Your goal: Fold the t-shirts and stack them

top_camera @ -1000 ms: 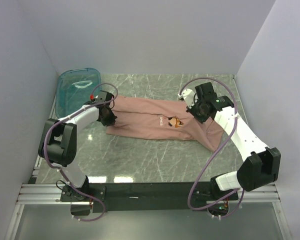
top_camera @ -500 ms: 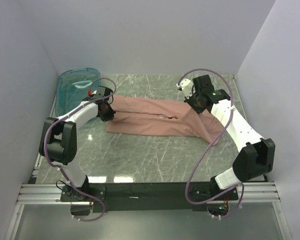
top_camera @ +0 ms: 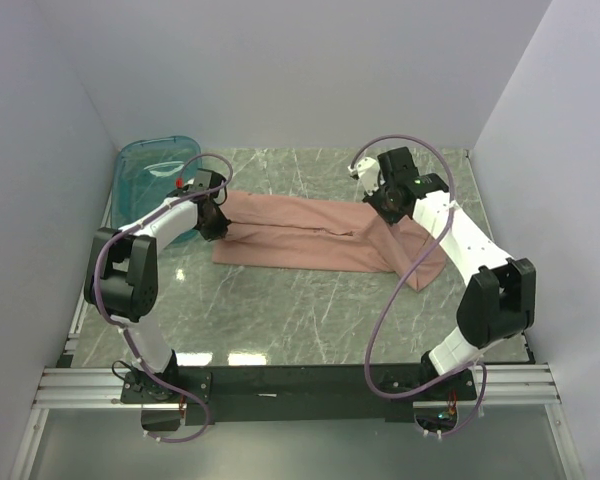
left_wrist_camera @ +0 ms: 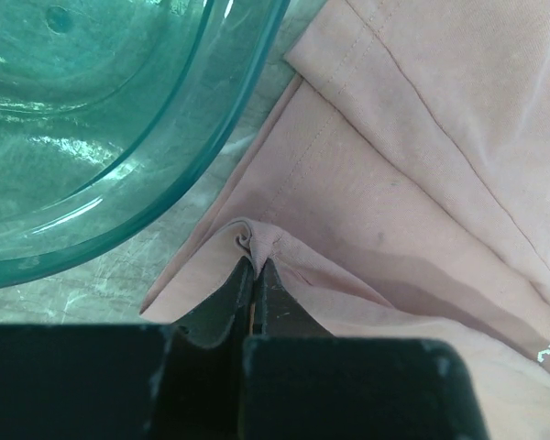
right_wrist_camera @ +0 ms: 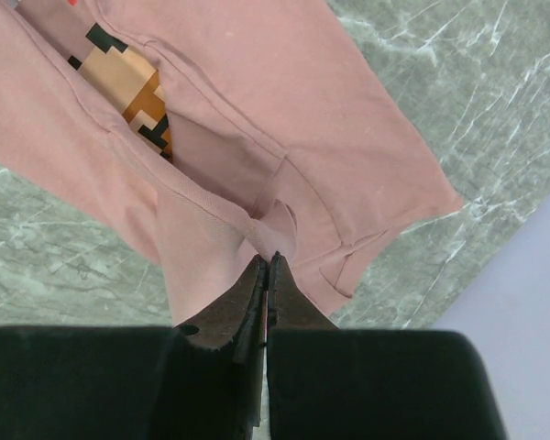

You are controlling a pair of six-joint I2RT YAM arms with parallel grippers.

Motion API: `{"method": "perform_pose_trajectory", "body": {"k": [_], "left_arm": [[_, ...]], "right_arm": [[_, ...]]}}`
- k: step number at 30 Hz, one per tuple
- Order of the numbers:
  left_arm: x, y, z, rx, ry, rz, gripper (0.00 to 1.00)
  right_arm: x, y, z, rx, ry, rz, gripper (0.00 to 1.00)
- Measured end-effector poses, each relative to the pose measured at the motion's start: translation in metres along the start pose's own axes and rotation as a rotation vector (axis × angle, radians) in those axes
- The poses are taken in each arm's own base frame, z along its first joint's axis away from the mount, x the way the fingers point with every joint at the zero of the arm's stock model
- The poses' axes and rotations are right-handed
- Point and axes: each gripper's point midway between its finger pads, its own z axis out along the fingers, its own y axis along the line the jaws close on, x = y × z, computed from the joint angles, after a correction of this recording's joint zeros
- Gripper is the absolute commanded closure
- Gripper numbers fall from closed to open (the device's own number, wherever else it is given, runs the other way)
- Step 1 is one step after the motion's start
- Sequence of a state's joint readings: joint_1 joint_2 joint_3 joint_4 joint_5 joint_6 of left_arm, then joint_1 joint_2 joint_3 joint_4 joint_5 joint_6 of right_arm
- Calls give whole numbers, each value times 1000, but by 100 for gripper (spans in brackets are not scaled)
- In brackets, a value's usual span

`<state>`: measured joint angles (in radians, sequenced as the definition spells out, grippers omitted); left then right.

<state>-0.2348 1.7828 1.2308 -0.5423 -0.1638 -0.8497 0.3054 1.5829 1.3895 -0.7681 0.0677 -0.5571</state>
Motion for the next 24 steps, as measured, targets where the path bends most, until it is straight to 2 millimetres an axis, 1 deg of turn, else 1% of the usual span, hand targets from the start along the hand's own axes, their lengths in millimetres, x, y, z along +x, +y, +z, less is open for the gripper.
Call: {"method": "perform_pose_trajectory", "body": {"k": [15,18,19,21,22,24], "left_arm": [[-1,2,3,-21,-1,2,99],[-5,1,1,-20,-8,0,82],[-7,0,1,-16,-11,1,69],[-11,-2,0,-6,-20,1,58],[-14,-4,-1,6,-23,6,49],[-18,-9,-5,38,-30,10,43]], "right_arm": [[-14,-6,20,2,4,13,100],[-15,-6,26,-2,12,13,100],[-15,-6,28,-4,15,13,100],[-15,-5,32,-7,21,15,100],[-16,-6,33,-7,23,15,100],[-17,-7,37,-6,27,16,100]]}}
